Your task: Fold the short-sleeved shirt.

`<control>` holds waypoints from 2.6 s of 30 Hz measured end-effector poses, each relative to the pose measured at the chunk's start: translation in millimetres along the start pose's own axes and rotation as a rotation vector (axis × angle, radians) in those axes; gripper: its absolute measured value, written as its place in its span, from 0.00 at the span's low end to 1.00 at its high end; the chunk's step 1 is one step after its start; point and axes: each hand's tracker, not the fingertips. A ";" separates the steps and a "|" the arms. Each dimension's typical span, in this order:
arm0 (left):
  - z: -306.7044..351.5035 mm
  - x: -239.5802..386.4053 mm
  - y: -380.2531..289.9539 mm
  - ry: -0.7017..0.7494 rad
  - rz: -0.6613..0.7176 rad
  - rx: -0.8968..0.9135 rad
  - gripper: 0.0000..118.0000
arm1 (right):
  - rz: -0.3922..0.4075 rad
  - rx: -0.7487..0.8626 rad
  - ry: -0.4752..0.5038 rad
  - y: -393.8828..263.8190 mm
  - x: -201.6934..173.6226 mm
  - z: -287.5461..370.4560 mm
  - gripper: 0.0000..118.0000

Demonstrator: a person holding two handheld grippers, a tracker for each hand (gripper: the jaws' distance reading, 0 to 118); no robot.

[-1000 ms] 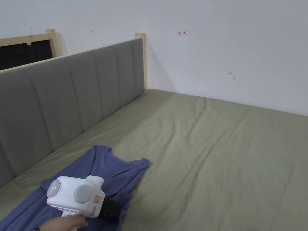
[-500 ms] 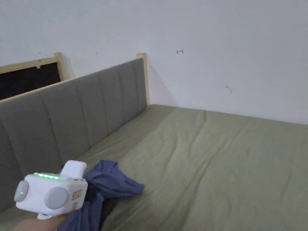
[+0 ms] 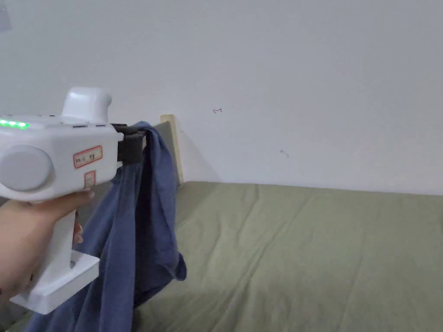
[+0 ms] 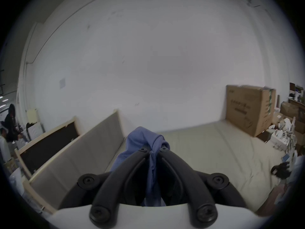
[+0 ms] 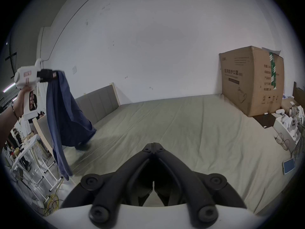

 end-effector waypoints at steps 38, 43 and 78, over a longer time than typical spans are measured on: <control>-98.0 335.0 -290.1 -0.662 0.270 -0.934 0.90 | -0.143 -0.084 -0.292 -32.9 133.9 39.5 0.00; -67.4 286.3 -206.7 -0.620 0.316 -0.539 0.93 | -0.131 -0.057 -0.275 -28.4 124.6 31.5 0.00; -82.1 230.6 -380.1 -0.007 0.331 -0.939 0.98 | -0.101 0.053 -0.213 -51.2 98.4 21.8 0.00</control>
